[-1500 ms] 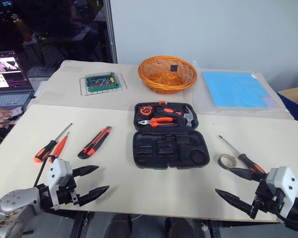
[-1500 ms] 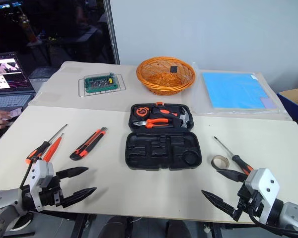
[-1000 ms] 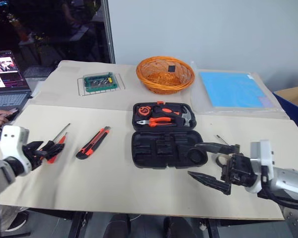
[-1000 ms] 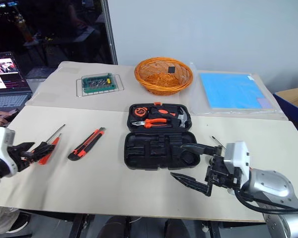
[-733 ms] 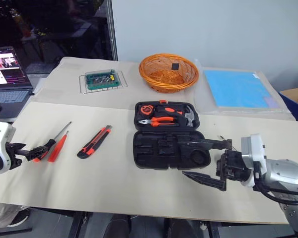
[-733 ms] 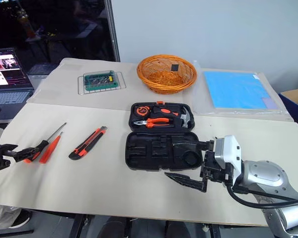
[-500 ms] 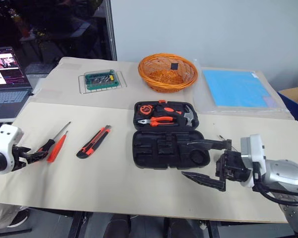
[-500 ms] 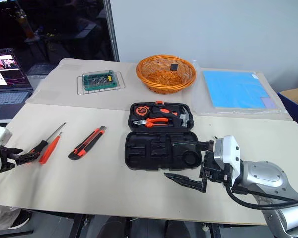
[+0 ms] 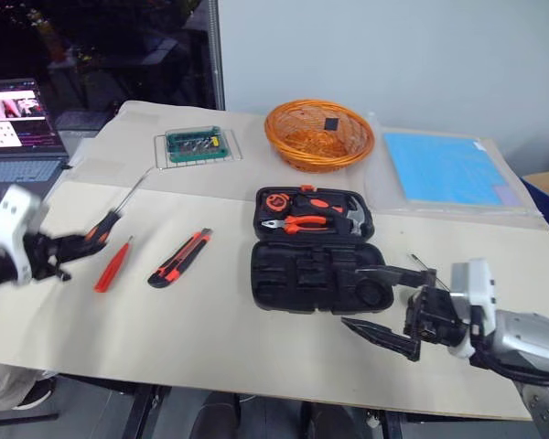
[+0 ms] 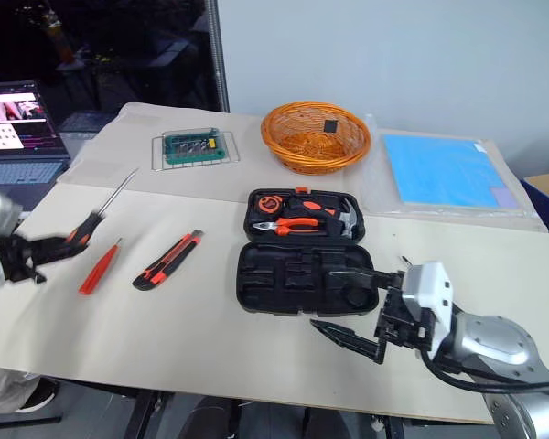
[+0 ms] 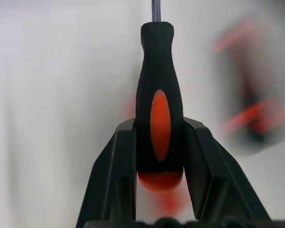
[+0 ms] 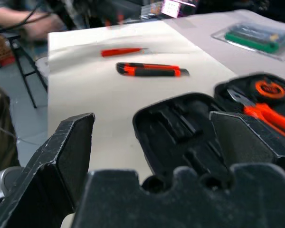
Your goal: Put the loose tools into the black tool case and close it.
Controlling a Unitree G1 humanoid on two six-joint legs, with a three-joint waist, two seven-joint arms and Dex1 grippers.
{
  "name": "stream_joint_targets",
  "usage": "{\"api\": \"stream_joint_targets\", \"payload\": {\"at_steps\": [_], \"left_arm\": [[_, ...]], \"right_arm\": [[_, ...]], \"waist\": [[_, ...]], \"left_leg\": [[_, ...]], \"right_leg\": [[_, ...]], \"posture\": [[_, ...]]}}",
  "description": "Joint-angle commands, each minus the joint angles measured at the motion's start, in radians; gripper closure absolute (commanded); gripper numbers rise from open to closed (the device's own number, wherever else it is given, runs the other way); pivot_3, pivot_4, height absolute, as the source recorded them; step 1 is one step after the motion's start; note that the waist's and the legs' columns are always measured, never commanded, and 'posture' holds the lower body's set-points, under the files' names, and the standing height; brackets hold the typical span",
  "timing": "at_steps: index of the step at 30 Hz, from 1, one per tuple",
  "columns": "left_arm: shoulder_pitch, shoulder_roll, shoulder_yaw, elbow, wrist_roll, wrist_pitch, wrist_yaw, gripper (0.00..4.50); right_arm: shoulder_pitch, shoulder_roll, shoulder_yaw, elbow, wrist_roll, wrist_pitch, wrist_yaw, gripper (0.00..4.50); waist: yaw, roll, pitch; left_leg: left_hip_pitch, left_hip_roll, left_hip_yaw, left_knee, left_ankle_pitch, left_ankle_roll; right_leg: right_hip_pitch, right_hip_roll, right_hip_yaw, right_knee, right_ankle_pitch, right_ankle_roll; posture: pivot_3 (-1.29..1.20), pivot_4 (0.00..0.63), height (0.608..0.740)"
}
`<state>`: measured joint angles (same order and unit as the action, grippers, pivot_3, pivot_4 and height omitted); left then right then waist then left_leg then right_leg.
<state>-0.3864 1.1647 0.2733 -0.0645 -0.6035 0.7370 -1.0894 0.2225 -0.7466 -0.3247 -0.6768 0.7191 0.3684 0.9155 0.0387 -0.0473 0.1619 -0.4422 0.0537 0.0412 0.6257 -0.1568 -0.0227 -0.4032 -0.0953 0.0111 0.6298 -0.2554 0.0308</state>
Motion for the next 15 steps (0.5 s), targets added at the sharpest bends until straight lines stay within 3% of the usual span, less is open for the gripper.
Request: {"api": "stream_joint_targets", "payload": {"at_steps": [1, 7, 15], "left_arm": [[-0.161, -0.056, -0.250, -0.116, 0.069, -0.006, -0.055, 3.63], [-0.479, -0.292, -0.645, 0.053, 0.325, -0.052, -0.100, 3.63], [-0.653, -0.551, -0.820, 0.385, 0.534, -0.190, -0.111, 3.63]], "right_arm": [[0.076, -0.012, -0.133, -0.022, -0.011, -0.035, 0.017, 0.00], [0.254, 0.019, -0.341, -0.071, -0.009, -0.042, 0.018, 0.00], [0.313, 0.094, -0.429, -0.169, 0.015, -0.039, -0.075, 0.00]], "waist": [[0.001, 0.008, -0.004], [0.000, 0.009, -0.005], [-0.027, 0.009, -0.005]], "left_leg": [[0.000, -0.001, 0.005, 0.001, 0.000, 0.001], [0.003, -0.001, 0.000, 0.006, 0.004, 0.009], [0.001, -0.002, -0.002, 0.008, 0.004, 0.011]], "right_leg": [[0.002, -0.001, 0.004, 0.000, 0.001, 0.002], [0.007, 0.005, 0.004, 0.003, -0.002, 0.011], [0.007, 0.005, 0.007, 0.002, 0.001, 0.018]], "posture": [[0.00, 0.150, 0.740], [0.00, 0.150, 0.740], [0.00, 0.150, 0.740]]}}
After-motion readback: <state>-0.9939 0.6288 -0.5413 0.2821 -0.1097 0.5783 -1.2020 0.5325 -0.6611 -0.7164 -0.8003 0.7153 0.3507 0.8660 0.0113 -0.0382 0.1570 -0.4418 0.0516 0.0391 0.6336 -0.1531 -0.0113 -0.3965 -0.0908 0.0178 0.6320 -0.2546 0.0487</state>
